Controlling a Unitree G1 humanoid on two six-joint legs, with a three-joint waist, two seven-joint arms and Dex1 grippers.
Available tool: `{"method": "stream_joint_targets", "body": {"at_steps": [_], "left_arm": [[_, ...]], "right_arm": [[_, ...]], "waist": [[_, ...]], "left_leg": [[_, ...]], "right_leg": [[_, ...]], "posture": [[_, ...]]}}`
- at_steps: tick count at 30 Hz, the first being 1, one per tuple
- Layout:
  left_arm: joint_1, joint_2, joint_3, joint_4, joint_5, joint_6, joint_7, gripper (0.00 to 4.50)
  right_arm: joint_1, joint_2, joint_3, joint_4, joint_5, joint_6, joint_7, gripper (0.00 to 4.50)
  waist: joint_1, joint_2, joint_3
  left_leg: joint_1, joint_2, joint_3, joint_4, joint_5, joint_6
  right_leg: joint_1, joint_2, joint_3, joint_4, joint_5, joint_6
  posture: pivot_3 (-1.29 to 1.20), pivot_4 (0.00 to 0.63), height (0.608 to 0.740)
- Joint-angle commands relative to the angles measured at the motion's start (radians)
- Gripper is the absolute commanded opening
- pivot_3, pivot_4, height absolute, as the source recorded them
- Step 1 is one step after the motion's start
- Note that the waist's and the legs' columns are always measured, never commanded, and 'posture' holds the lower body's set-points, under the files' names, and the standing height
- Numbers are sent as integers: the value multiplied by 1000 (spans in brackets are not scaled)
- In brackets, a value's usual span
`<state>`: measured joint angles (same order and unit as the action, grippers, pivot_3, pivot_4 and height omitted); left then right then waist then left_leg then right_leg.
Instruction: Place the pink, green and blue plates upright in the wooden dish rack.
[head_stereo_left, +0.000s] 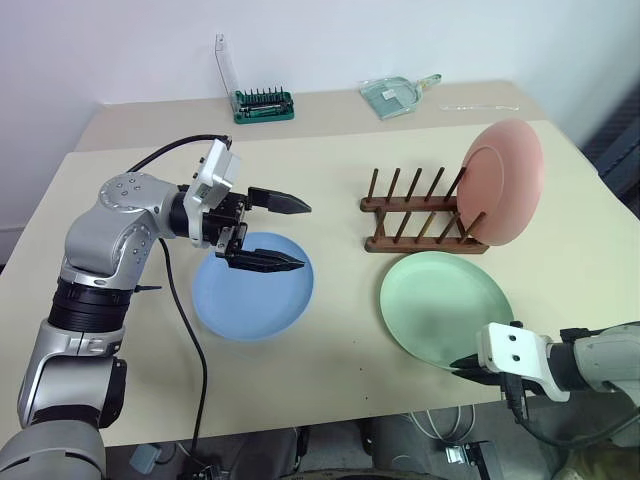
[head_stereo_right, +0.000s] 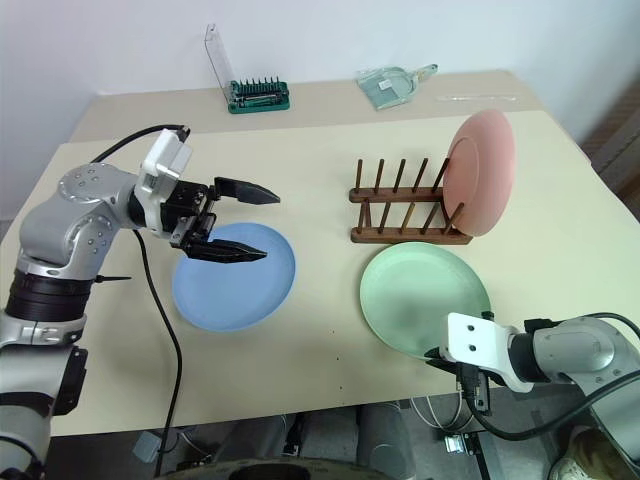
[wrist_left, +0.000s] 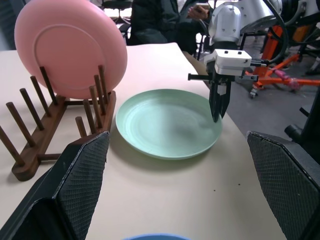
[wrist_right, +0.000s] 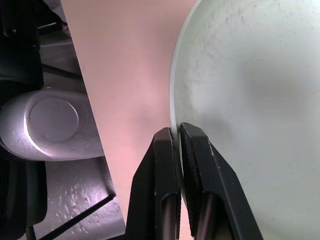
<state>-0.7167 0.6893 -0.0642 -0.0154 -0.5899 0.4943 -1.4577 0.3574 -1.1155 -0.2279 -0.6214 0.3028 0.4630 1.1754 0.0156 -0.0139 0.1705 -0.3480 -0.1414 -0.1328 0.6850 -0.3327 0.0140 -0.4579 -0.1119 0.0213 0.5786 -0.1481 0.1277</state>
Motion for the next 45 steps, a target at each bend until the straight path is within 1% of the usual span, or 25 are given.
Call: {"method": "stream_joint_targets", "body": {"at_steps": [1,3,4,5,7,8,9,12,13,14,16,18,20,22,25,28,33,37,40,45], "left_arm": [[-18,12,22,-17,-10,-2,-1,4500],[-18,10,22,-16,-10,-2,0,4500],[-18,9,22,-14,-10,-4,0,4500],[-20,6,23,-10,-12,-3,0,4500],[-23,4,25,-5,-13,-4,0,4500],[-24,3,25,-4,-13,-5,-1,4500],[-25,3,24,-3,-12,-7,-2,4500],[-28,0,23,2,-11,-7,-1,4500],[-28,-1,23,4,-10,-8,-1,4500],[-29,-1,23,5,-10,-9,-1,4500],[-28,-1,23,5,-10,-8,0,4500],[-29,-2,24,5,-10,-7,3,4500],[-28,-2,25,5,-10,-6,4,4500],[-27,-3,25,4,-8,-8,7,4500],[-25,-5,27,-1,-9,-9,12,4500],[-21,-4,31,-8,-10,-8,20,4500],[-19,-2,32,-10,-11,-8,27,4500],[-21,1,35,-12,-11,-12,28,4500],[-23,0,34,-12,-12,-9,28,4500],[-21,2,31,-15,-7,-14,26,4500]], "right_arm": [[-12,-4,-117,-102,233,163,62,59],[-45,-5,-191,-124,375,255,71,59],[-87,-13,-246,-120,489,316,65,59],[-150,-39,-312,-90,683,387,35,59],[-251,-83,-400,-34,980,476,-35,59],[-283,-99,-424,-14,1079,500,-71,59],[-337,-120,-429,38,1215,495,-146,59],[-451,-165,-416,177,1530,468,-334,59],[-490,-161,-404,215,1604,448,-391,59],[-561,-127,-383,258,1649,436,-430,59],[-683,-59,-353,324,1669,445,-498,59],[-797,26,-328,379,1669,433,-603,59],[-869,93,-317,409,1669,428,-696,59],[-934,189,-308,445,1669,400,-824,59],[-955,280,-303,423,1669,384,-941,59],[-894,347,-300,375,1661,358,-1000,59],[-855,362,-297,351,1654,328,-1032,59],[-773,361,-329,370,1604,340,-970,59],[-763,354,-326,387,1619,336,-979,59],[-745,353,-331,443,1544,339,-924,59]], "waist": [[0,0,0],[-1,0,0],[-1,0,0],[-2,0,0],[-2,2,1],[-1,2,1],[0,2,1],[2,2,1],[2,2,1],[1,1,2],[0,1,2],[-3,1,2],[-2,1,2],[-2,1,2],[-1,2,1],[0,2,1],[-2,2,1],[-3,2,1],[-3,3,1],[-3,3,1]], "left_leg": [[0,0,0,0,0,0],[0,0,0,0,0,0],[0,0,0,0,0,0],[0,0,0,0,0,0],[0,0,0,0,-1,1],[0,0,0,0,-1,2],[-1,1,-1,-1,-1,3],[-2,2,-2,-2,-1,2],[-3,1,-2,-1,-1,2],[-3,1,-2,-1,-1,2],[-4,1,-1,0,-1,2],[-4,1,-1,0,-1,2],[-5,1,0,-1,-1,2],[-6,1,0,-1,-1,1],[-6,1,0,-1,0,1],[-7,1,-1,-1,0,1],[-7,-1,-1,0,0,1],[-6,1,-1,-1,0,1],[-6,0,0,0,0,1],[-6,1,0,-1,0,1]], "right_leg": [[0,0,0,0,0,0],[0,0,0,0,0,0],[0,0,0,-1,0,0],[0,0,0,-1,0,0],[0,-1,0,-1,0,0],[0,-1,0,-1,0,0],[0,-1,0,-2,0,0],[0,-1,-2,-3,0,-1],[-1,-2,-2,-3,0,-1],[-1,-2,-3,-4,0,-1],[-1,-2,-2,-4,0,0],[-2,-1,-2,-5,0,0],[-3,-1,-2,-3,0,0],[-6,-1,-1,-2,0,0],[-6,-1,-1,-1,1,-1],[-7,0,-1,-1,1,-1],[-7,-1,-1,-1,1,-1],[-7,1,-1,-1,1,-1],[-7,0,0,-1,1,-1],[-7,1,0,-1,1,-1]], "posture": [[0,150,740],[0,150,740],[0,150,740],[0,150,740],[0,150,740],[0,150,740],[0,150,740],[0,150,740],[0,150,740],[0,150,740],[0,150,740],[0,150,740],[0,150,740],[0,150,740],[0,150,740],[0,150,740],[0,150,740],[0,150,740],[0,150,740],[0,150,740]]}}
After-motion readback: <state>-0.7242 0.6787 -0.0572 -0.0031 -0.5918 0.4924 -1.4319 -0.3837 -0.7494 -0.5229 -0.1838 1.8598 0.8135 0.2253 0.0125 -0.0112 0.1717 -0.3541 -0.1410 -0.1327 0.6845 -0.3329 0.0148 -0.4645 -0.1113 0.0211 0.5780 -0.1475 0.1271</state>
